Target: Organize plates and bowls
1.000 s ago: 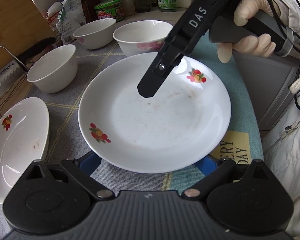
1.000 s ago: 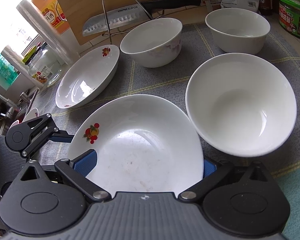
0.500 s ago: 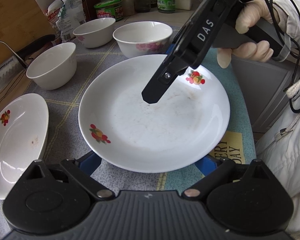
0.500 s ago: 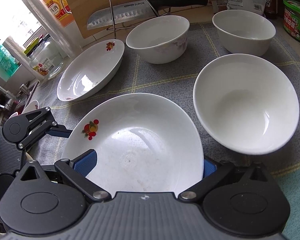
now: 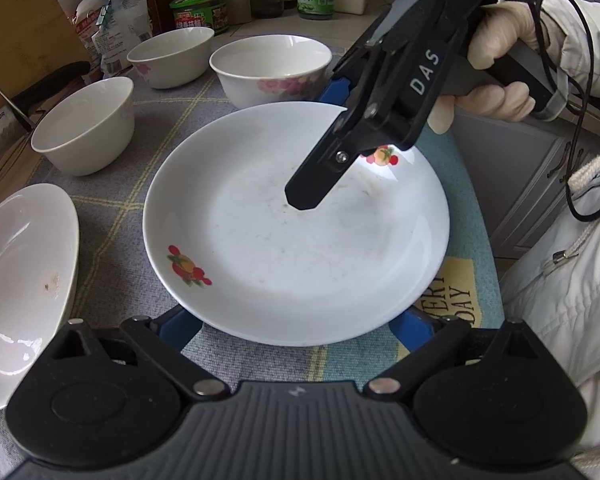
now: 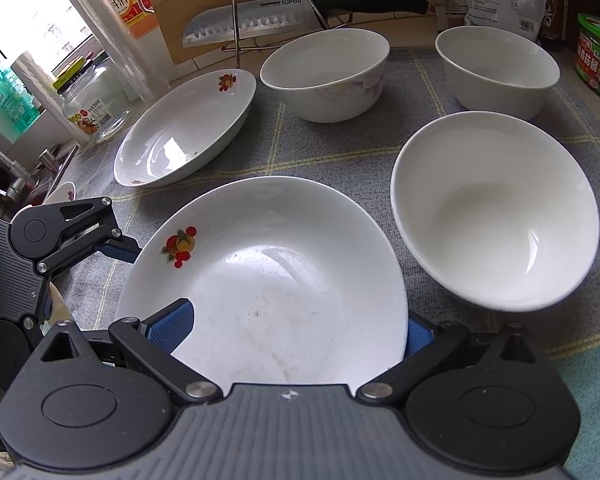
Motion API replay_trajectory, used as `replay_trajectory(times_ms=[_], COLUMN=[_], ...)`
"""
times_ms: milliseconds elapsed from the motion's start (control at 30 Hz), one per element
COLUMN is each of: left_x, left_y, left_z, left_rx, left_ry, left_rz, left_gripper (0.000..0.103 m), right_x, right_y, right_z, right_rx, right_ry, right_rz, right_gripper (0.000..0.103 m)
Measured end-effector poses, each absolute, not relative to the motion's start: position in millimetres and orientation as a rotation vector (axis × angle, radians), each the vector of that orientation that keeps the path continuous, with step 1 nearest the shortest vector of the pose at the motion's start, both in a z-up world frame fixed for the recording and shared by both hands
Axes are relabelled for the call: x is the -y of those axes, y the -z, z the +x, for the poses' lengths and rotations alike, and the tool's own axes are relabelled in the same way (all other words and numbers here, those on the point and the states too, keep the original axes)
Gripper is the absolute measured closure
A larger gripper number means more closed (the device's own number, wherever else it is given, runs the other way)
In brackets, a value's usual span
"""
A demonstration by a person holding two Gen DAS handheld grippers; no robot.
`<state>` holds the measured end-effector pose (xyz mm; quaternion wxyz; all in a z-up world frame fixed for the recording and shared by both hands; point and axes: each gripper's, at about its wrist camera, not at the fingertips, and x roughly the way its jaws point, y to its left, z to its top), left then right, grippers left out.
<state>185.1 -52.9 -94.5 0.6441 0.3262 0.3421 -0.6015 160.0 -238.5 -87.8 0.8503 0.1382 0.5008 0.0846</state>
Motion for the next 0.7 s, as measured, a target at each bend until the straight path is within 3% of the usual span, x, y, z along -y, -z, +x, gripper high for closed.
replay_trajectory(times_ms=[700], left_x=[28.0], left_y=[79.9], left_z=[173.6], left_rx=[-0.769], left_ry=[1.312], left_rz=[0.700], left_gripper=[0.005], right_x=[218.7], right_y=[67.9], right_z=[158.3], right_rx=[-1.031], right_ry=[-0.218], right_rz=[0.233], right_gripper=[0.000])
